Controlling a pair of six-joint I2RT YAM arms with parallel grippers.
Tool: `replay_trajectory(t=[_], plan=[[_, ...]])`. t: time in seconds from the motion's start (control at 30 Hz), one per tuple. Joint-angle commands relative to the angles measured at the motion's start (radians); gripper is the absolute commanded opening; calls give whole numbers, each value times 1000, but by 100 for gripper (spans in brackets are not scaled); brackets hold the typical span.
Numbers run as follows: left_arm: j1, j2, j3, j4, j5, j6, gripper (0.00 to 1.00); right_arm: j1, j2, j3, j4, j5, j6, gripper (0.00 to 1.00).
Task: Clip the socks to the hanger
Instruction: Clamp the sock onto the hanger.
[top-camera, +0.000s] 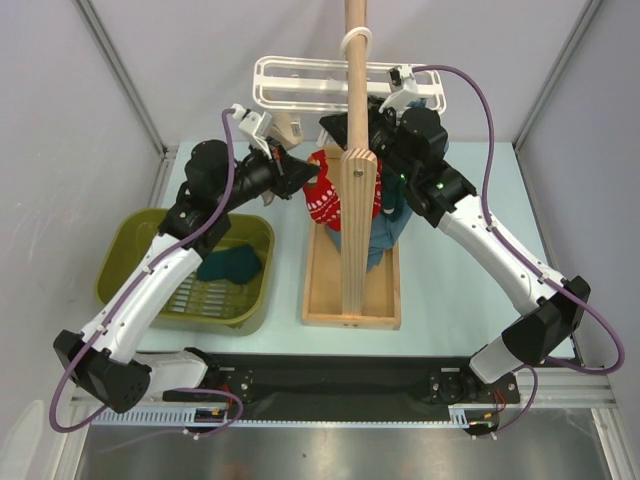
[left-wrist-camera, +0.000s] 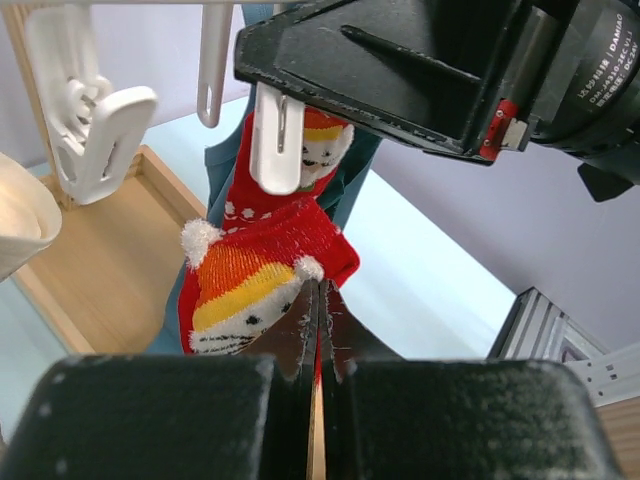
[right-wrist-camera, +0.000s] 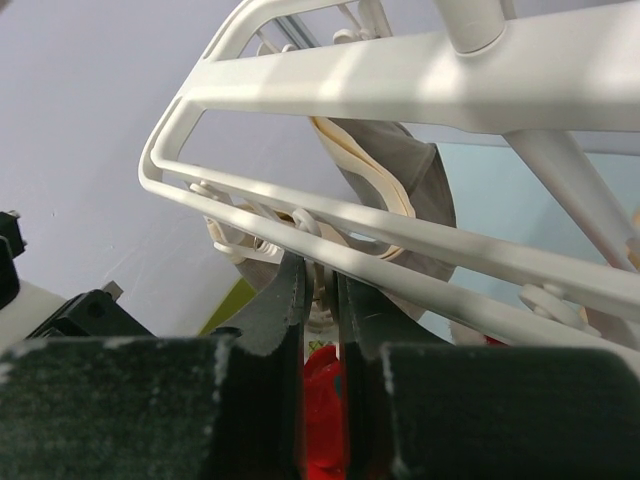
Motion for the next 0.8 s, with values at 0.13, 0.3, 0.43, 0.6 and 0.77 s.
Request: replay_trajectory(t=[0.13, 0.3, 0.43, 0.6, 0.77], plan=[[-44, -5, 79, -41, -91, 105, 0, 18, 18, 41, -92, 18, -32, 0], [-47, 4, 94, -41, -88, 113, 0, 24, 20, 44, -95, 18, -36, 0], [-48, 12, 105, -47, -114, 122, 0, 27, 18, 42, -103, 20, -39, 0], [-51, 35, 143, -61, -116, 133, 0, 32, 18, 38, -109, 21, -42, 0], [-55, 41, 154, -47, -148, 142, 0, 37, 12, 32, -117, 32, -41, 0]])
